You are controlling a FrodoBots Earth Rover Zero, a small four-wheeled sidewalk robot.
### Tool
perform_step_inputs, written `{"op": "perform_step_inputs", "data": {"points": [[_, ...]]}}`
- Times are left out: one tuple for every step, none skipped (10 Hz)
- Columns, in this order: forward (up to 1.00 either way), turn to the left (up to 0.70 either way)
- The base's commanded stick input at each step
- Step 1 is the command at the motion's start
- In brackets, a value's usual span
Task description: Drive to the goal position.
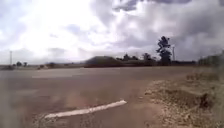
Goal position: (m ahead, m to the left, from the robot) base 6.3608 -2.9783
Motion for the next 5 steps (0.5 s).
{"op": "perform_step_inputs", "data": {"points": [[1.0, 0.0], [1.0, 0.0], [1.0, 0.0], [1.0, 0.0], [1.0, 0.0]]}}
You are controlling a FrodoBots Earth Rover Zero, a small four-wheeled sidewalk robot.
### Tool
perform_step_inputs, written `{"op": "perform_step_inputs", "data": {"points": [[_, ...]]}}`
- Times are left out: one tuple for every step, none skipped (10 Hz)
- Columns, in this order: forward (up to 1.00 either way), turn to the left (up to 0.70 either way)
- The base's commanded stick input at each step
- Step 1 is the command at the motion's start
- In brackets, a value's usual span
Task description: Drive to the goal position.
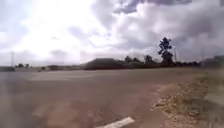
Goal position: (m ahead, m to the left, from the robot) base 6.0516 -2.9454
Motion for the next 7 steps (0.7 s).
{"op": "perform_step_inputs", "data": {"points": [[1.0, 0.0], [1.0, -0.4], [1.0, -0.4], [1.0, -0.4], [1.0, -0.4], [1.0, -0.4], [1.0, -0.4]]}}
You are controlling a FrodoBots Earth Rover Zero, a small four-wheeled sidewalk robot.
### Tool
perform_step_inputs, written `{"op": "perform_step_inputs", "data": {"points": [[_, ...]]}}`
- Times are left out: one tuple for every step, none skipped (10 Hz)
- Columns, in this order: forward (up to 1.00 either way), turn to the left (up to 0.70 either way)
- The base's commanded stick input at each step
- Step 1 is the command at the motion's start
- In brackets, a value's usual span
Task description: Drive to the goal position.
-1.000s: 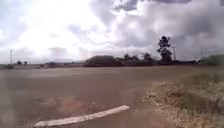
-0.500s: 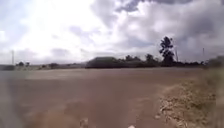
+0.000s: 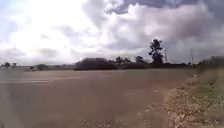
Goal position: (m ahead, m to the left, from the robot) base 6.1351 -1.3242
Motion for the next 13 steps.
{"op": "perform_step_inputs", "data": {"points": [[1.0, -0.4], [1.0, -0.4], [1.0, -0.4], [1.0, -0.4], [1.0, -0.4], [1.0, -0.4], [1.0, -0.4], [1.0, -0.4], [1.0, 0.0], [1.0, 0.0], [1.0, 0.0], [1.0, 0.0], [1.0, 0.0]]}}
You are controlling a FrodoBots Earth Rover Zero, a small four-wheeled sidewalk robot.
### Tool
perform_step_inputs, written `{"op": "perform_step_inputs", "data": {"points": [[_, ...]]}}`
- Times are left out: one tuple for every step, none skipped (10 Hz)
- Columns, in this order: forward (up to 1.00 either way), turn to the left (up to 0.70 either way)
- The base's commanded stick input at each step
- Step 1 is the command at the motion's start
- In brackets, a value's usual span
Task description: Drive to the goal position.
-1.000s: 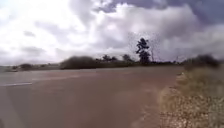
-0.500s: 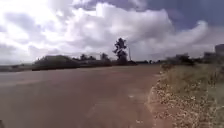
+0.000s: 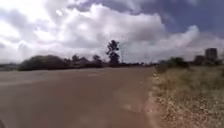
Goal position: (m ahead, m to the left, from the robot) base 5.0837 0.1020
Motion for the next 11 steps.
{"op": "perform_step_inputs", "data": {"points": [[1.0, 0.0], [1.0, 0.0], [1.0, 0.0], [1.0, 0.0], [1.0, 0.0], [1.0, 0.0], [1.0, 0.0], [1.0, 0.0], [1.0, 0.0], [1.0, 0.0], [1.0, 0.0]]}}
